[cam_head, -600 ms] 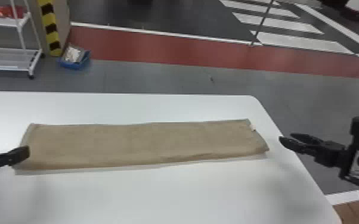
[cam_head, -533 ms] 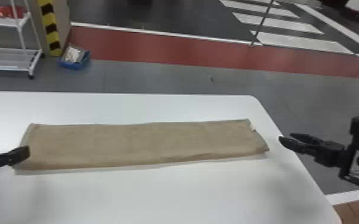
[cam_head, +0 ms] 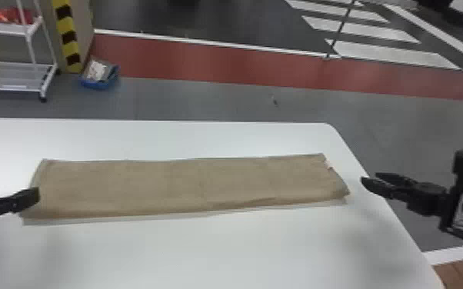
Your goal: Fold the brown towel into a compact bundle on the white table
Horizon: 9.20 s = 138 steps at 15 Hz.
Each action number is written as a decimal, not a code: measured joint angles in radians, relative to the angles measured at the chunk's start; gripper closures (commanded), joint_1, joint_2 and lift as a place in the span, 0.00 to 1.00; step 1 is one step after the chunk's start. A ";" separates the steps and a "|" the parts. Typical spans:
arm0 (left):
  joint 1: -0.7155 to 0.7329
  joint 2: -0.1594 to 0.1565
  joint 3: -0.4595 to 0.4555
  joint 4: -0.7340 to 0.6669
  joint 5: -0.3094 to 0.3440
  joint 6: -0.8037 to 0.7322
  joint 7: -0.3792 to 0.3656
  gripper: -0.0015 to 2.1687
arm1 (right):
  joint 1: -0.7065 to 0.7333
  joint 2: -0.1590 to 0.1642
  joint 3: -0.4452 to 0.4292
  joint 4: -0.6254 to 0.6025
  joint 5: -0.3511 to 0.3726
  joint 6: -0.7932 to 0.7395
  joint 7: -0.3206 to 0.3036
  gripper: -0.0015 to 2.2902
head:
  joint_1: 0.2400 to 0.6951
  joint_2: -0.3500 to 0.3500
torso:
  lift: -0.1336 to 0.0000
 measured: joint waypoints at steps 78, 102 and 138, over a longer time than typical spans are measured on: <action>-0.035 -0.018 0.044 0.020 0.010 0.102 -0.034 0.13 | 0.217 0.285 0.009 -0.428 -0.109 0.013 -0.026 0.05 | 1.00 0.36 | 0.07; -0.030 -0.005 0.013 0.029 -0.098 0.164 -0.037 0.66 | 0.222 0.281 -0.004 -0.425 -0.116 -0.005 -0.014 0.05 | 1.00 0.37 | 0.07; -0.071 -0.077 0.092 -0.067 0.691 0.336 -0.007 0.66 | 0.167 0.379 0.551 -0.335 0.011 -0.008 -0.230 0.72 | 1.00 0.49 | 0.07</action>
